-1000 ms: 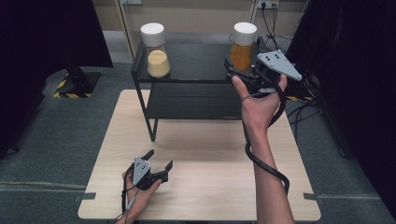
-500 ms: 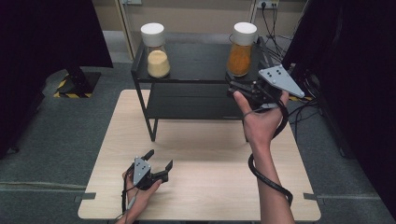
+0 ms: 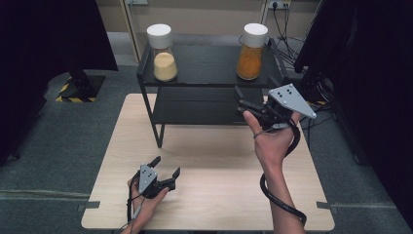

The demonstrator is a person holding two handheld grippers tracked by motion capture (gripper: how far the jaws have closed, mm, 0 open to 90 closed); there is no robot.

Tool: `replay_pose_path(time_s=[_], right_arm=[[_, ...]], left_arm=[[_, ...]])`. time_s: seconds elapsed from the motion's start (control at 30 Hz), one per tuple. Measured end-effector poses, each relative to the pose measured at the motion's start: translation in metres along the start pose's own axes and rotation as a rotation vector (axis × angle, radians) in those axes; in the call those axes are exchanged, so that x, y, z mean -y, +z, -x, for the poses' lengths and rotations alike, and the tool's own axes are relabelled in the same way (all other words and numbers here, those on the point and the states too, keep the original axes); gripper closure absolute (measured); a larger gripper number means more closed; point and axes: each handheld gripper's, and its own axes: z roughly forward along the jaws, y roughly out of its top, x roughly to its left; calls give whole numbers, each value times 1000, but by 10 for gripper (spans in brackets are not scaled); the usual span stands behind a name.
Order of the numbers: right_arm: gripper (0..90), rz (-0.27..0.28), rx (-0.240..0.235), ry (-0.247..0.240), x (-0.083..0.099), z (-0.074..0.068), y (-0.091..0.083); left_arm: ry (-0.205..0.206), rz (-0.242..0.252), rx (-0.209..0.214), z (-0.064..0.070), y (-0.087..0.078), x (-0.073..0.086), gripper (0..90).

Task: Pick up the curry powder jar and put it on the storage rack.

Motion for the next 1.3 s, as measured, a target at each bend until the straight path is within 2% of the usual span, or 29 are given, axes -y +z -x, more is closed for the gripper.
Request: replay_pose_path(time_s=[0.77,1.3], right_arm=[[41,-49,-23,10,46,1,-19],[40,-68,-21,16,65,6,-35]], left_arm=[[1,0,-1,0,0,0,136],[1,1,-2,1,0,0,136]])
